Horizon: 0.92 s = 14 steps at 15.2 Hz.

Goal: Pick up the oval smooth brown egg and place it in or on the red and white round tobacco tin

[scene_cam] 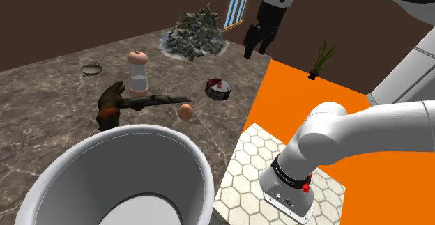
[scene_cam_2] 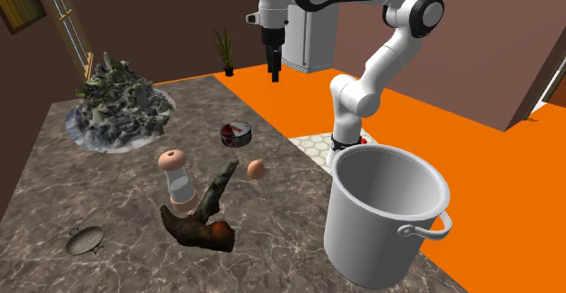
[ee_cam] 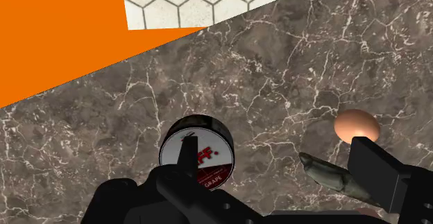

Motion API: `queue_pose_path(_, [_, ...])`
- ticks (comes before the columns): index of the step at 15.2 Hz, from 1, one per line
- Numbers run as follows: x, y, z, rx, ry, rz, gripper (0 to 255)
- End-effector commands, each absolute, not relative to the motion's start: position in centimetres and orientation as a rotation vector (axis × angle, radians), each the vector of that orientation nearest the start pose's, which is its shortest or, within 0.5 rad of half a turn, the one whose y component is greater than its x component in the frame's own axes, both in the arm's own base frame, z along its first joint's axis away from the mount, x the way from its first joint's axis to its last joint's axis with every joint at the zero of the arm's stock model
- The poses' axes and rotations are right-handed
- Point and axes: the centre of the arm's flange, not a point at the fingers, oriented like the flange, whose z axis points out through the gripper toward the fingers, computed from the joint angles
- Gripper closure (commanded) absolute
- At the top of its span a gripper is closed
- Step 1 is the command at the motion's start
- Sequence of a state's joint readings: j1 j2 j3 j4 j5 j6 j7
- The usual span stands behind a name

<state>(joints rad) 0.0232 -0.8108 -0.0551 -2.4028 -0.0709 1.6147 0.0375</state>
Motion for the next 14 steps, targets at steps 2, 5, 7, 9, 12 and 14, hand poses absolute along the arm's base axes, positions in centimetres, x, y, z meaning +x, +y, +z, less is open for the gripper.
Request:
queue_pose_path(2, [31.0, -1.5, 57.0, -3.166, 0.100, -0.021, 0])
queue_pose_path(5, [32.9, 0.6, 54.2, -3.148, 0.158, 0.021, 0])
queue_pose_path(7, [34.2, 2.0, 52.3, -3.135, 0.197, 0.049, 0])
queue_pose_path(9, [35.5, 3.4, 50.4, -3.122, 0.235, 0.077, 0])
queue_pose_path(12, [37.4, 5.4, 47.5, -3.101, 0.292, 0.119, 0])
queue_pose_path(14, [38.7, 6.7, 45.6, -3.085, 0.330, 0.146, 0])
